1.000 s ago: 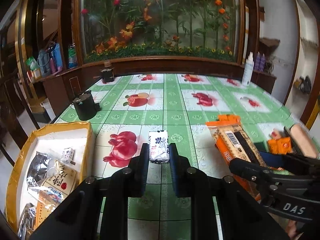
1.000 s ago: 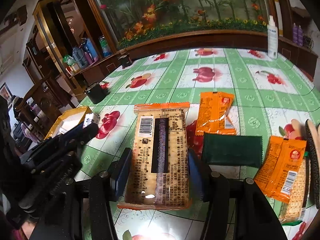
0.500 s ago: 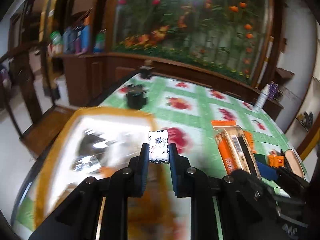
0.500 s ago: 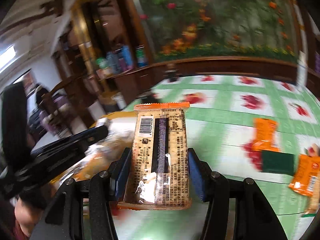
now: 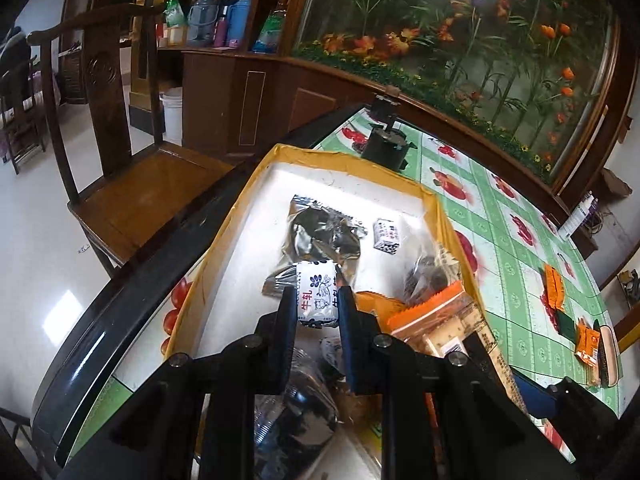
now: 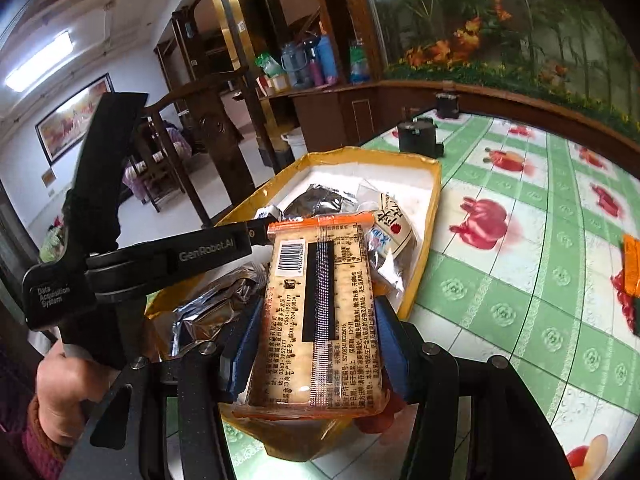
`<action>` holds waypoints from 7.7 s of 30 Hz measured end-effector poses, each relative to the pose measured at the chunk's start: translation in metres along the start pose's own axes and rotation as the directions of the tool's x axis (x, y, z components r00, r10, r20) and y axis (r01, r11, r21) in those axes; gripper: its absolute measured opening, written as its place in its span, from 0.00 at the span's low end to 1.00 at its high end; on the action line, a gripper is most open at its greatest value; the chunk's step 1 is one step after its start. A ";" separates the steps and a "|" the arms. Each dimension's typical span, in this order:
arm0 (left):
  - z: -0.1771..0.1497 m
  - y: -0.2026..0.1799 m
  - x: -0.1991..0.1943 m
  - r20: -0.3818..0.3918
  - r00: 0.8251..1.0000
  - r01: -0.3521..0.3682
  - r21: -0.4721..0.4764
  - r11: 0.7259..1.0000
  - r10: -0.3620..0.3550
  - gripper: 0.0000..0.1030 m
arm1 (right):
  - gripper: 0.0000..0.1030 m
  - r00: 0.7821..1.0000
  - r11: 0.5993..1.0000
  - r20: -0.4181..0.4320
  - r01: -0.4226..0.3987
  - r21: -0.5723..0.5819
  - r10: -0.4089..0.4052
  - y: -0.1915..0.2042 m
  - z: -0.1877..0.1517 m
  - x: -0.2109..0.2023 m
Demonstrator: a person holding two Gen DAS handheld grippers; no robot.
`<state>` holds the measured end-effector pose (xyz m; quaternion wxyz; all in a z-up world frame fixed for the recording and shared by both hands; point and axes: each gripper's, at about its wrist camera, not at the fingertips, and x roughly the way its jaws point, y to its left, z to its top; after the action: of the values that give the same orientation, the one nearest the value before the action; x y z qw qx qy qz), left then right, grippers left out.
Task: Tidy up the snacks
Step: 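Open the left gripper to drop the white candy while the right gripper releases the cracker pack, then move the right gripper to an orange snack bag and grasp it, then grasp the dark green bar with the left gripper while the right gripper holds the orange bag, then lift the dark green bar and the orange snack bag off the table, then carry the green bar and the orange bag over the yellow lid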
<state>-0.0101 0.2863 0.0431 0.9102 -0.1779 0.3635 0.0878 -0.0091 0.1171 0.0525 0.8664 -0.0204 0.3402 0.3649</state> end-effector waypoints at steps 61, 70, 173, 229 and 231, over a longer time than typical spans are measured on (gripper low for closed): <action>-0.097 -0.196 0.019 -0.310 0.860 0.487 0.262 0.833 -0.405 0.57 | 0.65 0.800 0.596 -0.157 0.547 0.588 -0.579 -0.322 -0.046 -0.162; -0.094 -0.193 0.022 -0.314 0.854 0.494 0.238 0.837 -0.415 0.57 | 0.66 0.962 0.768 -0.081 0.259 0.586 -0.262 -0.301 -0.036 -0.122; -0.062 -0.235 0.075 -0.179 0.982 0.135 0.457 0.879 -0.057 0.66 | 0.53 0.878 0.882 -0.242 0.451 0.134 -0.412 -0.221 -0.034 -0.066; -0.045 -0.223 0.026 0.087 0.992 0.046 0.413 0.910 -0.090 0.42 | 0.37 0.947 0.904 -0.038 0.316 0.289 -0.319 -0.209 -0.017 -0.096; -0.043 -0.220 0.017 0.102 0.990 0.053 0.402 0.914 -0.102 0.42 | 0.37 0.952 0.911 -0.023 0.298 0.285 -0.304 -0.202 -0.015 -0.095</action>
<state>0.0385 0.0677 0.0599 0.9504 0.0023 0.3108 -0.0134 0.0651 -0.0946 0.0553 0.9097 0.0562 0.3726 0.1745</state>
